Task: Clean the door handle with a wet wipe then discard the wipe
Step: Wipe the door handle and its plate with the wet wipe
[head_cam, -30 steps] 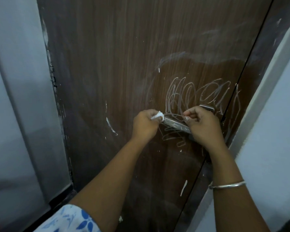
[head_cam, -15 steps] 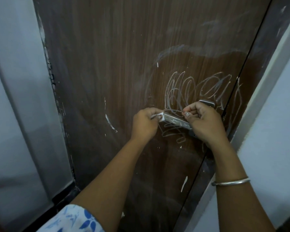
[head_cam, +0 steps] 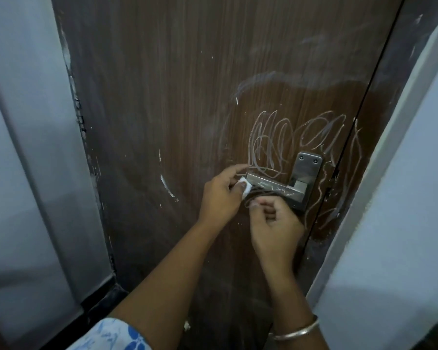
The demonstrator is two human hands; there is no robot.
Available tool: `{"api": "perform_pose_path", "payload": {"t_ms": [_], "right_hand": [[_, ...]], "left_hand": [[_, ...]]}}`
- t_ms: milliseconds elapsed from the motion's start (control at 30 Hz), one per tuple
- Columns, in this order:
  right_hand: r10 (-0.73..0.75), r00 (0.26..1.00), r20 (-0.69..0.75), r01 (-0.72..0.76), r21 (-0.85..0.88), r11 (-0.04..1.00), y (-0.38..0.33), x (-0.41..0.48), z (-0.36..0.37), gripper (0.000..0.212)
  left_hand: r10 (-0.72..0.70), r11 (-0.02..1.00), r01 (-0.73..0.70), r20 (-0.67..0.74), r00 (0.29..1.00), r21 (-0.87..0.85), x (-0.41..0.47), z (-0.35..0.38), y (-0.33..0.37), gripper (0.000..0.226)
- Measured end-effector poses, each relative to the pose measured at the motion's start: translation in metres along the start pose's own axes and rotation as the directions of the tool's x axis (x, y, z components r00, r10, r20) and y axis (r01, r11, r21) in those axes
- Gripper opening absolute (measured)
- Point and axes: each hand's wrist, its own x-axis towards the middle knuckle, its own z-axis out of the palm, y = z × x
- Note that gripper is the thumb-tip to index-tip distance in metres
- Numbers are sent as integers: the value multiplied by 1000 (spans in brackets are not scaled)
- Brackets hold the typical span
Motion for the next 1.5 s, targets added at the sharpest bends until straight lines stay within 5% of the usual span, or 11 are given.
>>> {"api": "perform_pose_path", "payload": {"t_ms": [100,200,533,767,967,1300,1500], "right_hand": [[442,874,203,-464,75,883,3,2,21,14],[537,774,336,-633,376,677,1,7,32,25],[661,688,299,-654,650,387,-5,17,42,17],[678,607,415,-657,742,135,-8,28,43,16],[592,567,573,-670,739,-74,-8,27,29,18],[651,532,542,-556,803,-214,-5,27,8,24],[670,497,551,-600,777,-194,-10,34,3,20]], "left_hand": [[-2,1000,2,36,999,-7,-2,-1,0,33],[-11,1000,11,54,998,-5,-2,-1,1,34],[-8,989,-9,112,994,151,-1,-7,8,44],[26,903,-109,201,979,414,2,-13,14,32],[13,919,-95,211,977,382,1,-10,12,30],[53,887,-166,262,964,432,2,-15,16,33],[78,864,-198,266,961,463,2,-12,19,25]]}}
